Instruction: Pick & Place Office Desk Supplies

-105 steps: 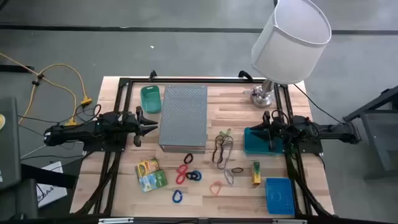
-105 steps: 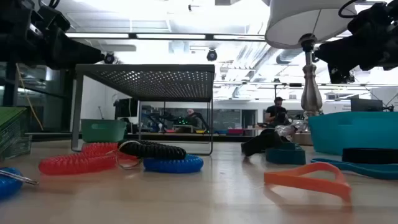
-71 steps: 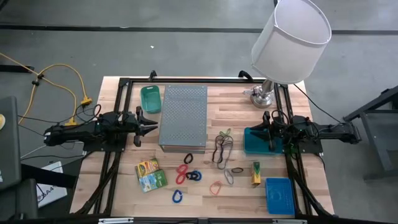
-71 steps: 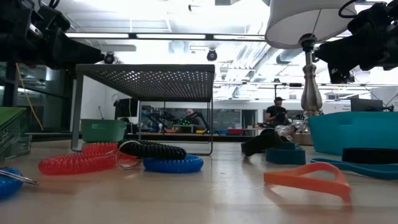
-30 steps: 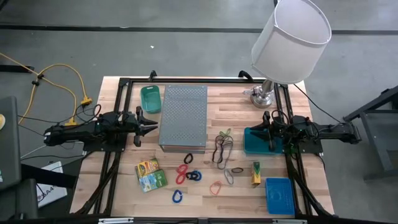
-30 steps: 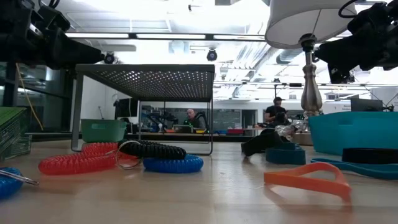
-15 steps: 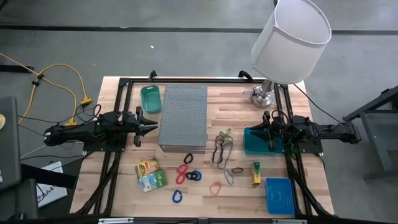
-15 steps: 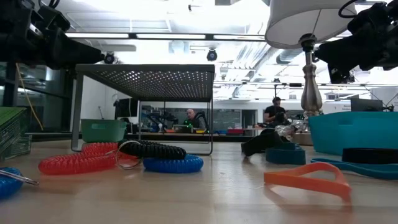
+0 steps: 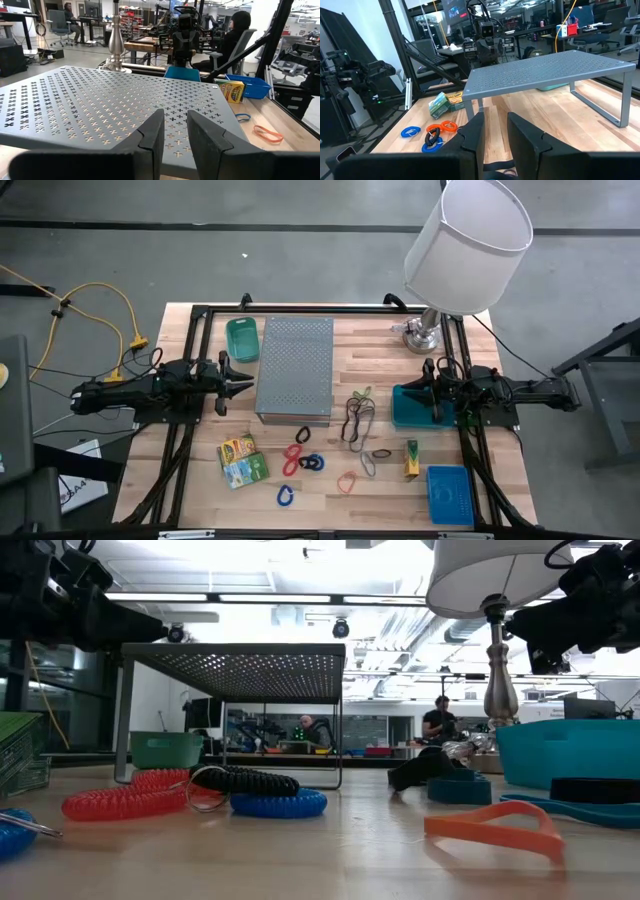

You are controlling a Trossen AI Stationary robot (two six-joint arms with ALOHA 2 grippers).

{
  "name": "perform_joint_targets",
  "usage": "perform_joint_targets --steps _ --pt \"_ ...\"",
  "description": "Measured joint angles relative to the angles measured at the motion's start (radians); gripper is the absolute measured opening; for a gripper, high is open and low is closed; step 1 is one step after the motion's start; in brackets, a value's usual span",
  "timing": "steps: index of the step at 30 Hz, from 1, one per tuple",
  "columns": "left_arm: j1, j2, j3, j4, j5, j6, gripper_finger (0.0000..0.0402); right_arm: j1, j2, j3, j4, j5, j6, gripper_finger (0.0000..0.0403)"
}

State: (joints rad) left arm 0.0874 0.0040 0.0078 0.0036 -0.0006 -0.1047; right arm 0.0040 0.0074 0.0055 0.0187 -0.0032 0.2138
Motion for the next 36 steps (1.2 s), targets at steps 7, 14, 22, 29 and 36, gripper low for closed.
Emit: perform_joint_targets --steps 7,14,22,29,36 --pt "0.000 0.000 0.000 0.000 0.000 0.000 0.0079 0.001 0.000 0.000 0.001 0.000 0.002 0.0071" --pt "0.000 0.000 0.000 0.000 0.000 0.000 0.0079 0.001 0.001 0.000 0.063 -0.051 0.002 0.0071" --pt "0.000 0.000 0.000 0.000 0.000 0.000 0.0079 0.003 0.075 0.066 0.083 -0.048 -0.008 0.0071" --pt "0.000 0.000 0.000 0.000 0.000 0.000 0.0079 0.003 0.269 0.177 0.074 -0.049 -0.044 0.0071" --pt "0.000 0.000 0.000 0.000 0.000 0.000 0.0079 0.069 0.521 0.316 0.117 -0.051 -0.153 0.0071"
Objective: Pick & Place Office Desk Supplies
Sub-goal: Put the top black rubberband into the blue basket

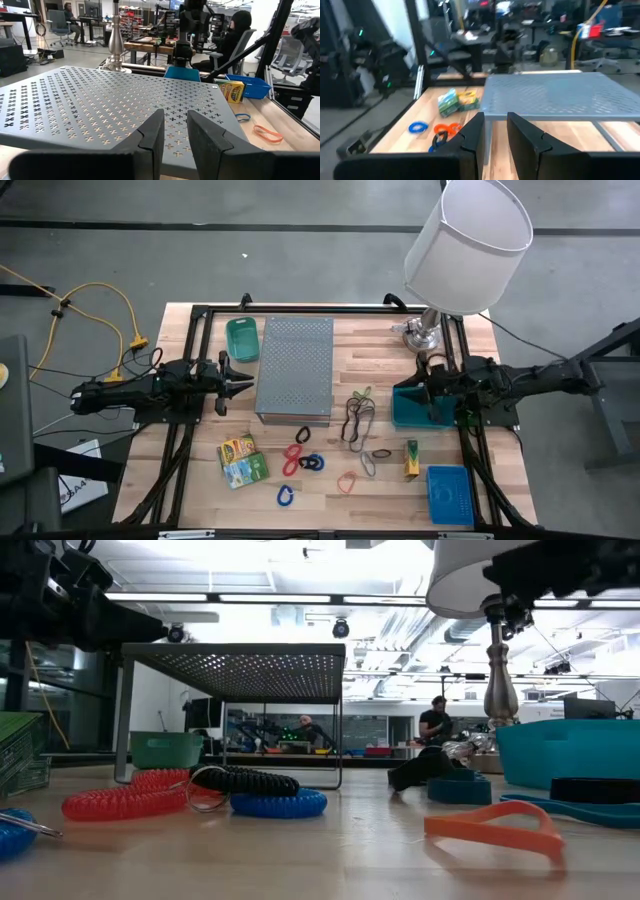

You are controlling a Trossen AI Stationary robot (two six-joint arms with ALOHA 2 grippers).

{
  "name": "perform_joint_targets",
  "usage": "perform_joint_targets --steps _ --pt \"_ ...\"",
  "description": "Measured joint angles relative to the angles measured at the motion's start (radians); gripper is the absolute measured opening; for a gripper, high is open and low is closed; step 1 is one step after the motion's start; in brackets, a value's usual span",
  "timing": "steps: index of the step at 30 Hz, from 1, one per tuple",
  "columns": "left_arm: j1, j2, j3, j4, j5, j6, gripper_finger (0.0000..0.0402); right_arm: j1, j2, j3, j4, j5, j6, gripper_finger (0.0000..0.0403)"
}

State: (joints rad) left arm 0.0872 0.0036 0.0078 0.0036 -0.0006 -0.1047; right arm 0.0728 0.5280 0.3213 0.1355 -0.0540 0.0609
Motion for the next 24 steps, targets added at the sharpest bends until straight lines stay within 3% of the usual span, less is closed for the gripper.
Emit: perform_joint_targets --steps 12,24 --pt "0.000 0.000 0.000 0.000 0.000 0.000 0.0079 0.197 0.432 0.260 0.011 0.043 -0.133 0.0071" --pt "0.000 0.000 0.000 0.000 0.000 0.000 0.0079 0.288 0.741 0.532 -0.092 0.070 -0.215 0.0071"
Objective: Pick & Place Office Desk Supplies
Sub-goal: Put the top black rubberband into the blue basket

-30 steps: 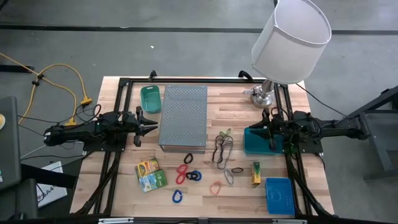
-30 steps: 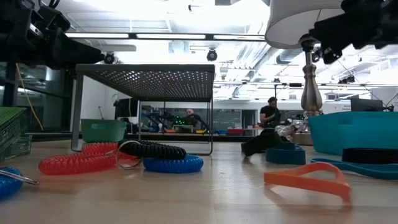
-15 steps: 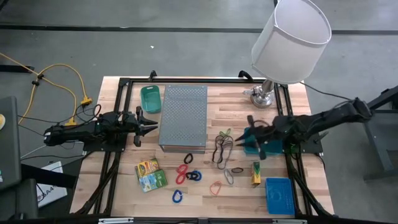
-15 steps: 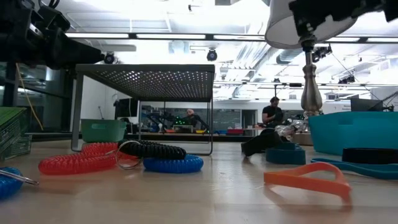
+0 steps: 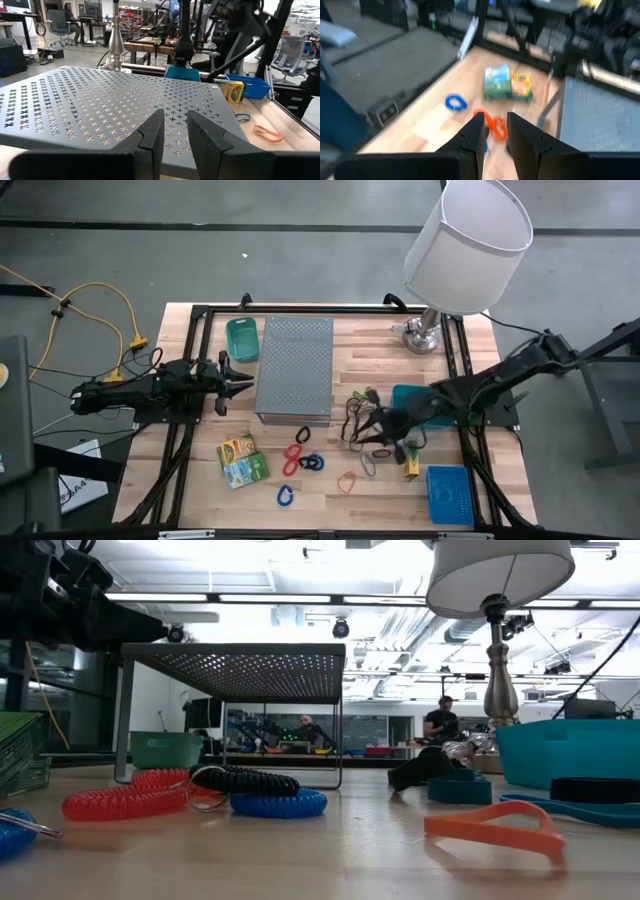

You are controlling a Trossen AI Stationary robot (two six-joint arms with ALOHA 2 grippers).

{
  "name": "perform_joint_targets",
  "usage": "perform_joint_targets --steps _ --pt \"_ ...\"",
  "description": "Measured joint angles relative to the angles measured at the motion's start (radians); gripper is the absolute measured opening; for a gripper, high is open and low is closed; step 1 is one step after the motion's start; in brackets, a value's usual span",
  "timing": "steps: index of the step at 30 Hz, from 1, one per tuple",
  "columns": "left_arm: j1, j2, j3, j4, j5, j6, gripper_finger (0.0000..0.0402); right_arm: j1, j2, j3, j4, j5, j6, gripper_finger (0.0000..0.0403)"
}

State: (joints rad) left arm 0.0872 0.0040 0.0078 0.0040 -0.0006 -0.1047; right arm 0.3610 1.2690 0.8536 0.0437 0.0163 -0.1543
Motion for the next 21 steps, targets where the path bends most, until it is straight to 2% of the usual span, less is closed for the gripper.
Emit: perform_joint_targets --steps 7,21 --pt "0.000 0.000 0.000 0.000 0.000 0.000 0.0079 -0.001 0.130 0.008 -0.037 0.057 0.022 0.0071" --pt "0.000 0.000 0.000 0.000 0.000 0.000 0.0079 -0.001 0.340 0.008 -0.033 0.026 0.049 0.0071"
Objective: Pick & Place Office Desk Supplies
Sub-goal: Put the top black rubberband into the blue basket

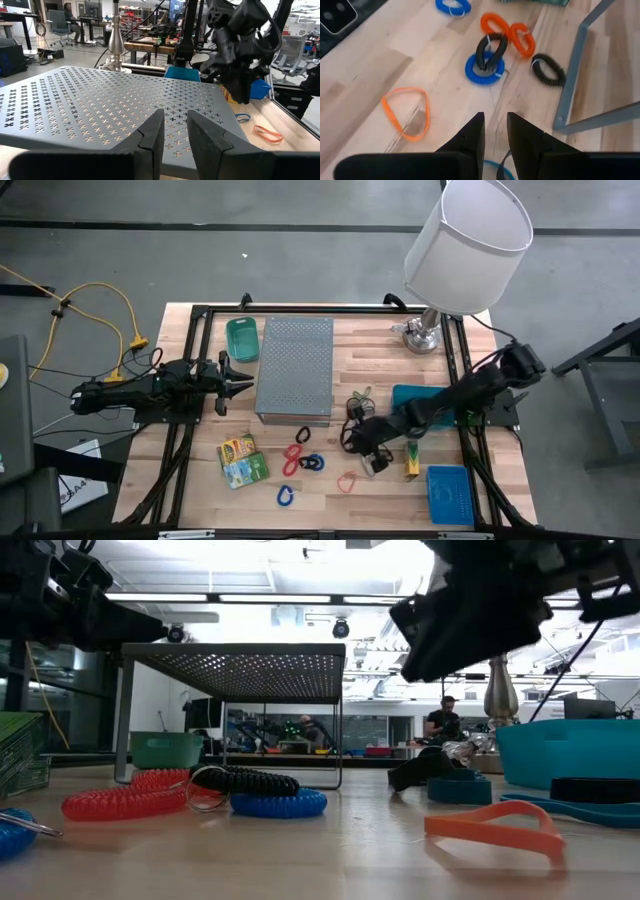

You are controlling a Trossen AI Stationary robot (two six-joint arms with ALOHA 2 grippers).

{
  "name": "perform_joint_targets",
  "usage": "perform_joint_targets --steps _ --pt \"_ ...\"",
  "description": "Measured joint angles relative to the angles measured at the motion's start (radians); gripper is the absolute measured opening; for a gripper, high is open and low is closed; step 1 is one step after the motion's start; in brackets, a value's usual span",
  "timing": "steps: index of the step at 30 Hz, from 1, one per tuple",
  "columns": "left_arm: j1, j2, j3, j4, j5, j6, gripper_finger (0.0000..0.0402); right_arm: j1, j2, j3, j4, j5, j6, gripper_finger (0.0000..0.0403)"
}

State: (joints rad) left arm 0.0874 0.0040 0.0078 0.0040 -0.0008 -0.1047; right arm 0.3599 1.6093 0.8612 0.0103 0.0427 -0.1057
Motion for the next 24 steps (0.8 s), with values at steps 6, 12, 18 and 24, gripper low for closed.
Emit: perform_joint_targets --steps 6,12,18,24 --pt "0.000 0.000 0.000 0.000 0.000 0.000 0.0079 -0.001 0.004 0.000 -0.050 0.044 0.008 0.0071" --pt "0.000 0.000 0.000 0.000 0.000 0.000 0.0079 -0.003 0.004 0.000 -0.125 0.105 0.073 0.0071" --pt "0.000 0.000 0.000 0.000 0.000 0.000 0.0079 -0.002 0.004 0.000 -0.138 0.113 0.087 0.0071" --pt "0.000 0.000 0.000 0.000 0.000 0.000 0.0079 0.000 0.030 0.000 -0.147 0.098 0.085 0.0071"
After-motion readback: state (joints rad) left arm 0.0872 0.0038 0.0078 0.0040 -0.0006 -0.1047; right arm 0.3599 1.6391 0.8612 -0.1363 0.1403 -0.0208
